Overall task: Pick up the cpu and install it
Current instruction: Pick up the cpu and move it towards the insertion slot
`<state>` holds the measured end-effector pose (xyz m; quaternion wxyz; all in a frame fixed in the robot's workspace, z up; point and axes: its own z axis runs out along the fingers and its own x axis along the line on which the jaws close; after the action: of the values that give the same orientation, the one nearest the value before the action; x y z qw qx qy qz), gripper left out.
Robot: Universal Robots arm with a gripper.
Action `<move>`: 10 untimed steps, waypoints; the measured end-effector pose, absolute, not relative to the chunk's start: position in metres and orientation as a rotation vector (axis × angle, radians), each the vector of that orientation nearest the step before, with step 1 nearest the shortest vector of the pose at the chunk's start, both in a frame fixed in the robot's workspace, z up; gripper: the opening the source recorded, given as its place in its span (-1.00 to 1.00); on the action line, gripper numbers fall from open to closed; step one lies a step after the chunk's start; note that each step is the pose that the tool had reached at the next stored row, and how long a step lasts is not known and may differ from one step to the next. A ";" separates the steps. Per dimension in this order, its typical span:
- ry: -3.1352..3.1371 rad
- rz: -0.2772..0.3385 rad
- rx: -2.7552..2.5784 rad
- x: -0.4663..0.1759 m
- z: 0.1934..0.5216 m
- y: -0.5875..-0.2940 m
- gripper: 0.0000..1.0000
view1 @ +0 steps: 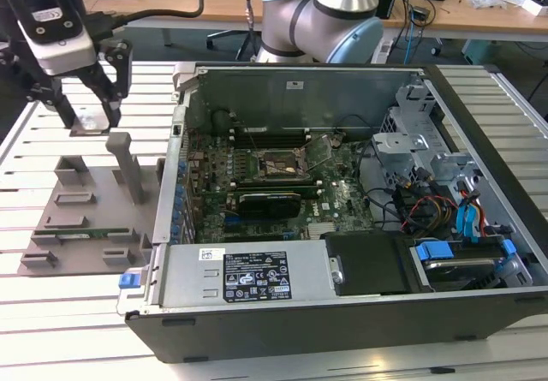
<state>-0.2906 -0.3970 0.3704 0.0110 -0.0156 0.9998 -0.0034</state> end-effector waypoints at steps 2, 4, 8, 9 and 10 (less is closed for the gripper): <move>3.119 -0.011 -0.049 -0.283 0.370 -0.397 0.10; 3.119 -0.011 -0.049 -0.277 0.370 -0.397 0.10; 3.120 -0.011 -0.049 -0.264 0.370 -0.397 0.10; 3.120 -0.011 -0.049 -0.261 0.370 -0.397 0.10; 3.120 -0.011 -0.049 -0.256 0.370 -0.397 0.10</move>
<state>-0.2562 -0.3966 0.3705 0.0106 -0.0156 0.9998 -0.0035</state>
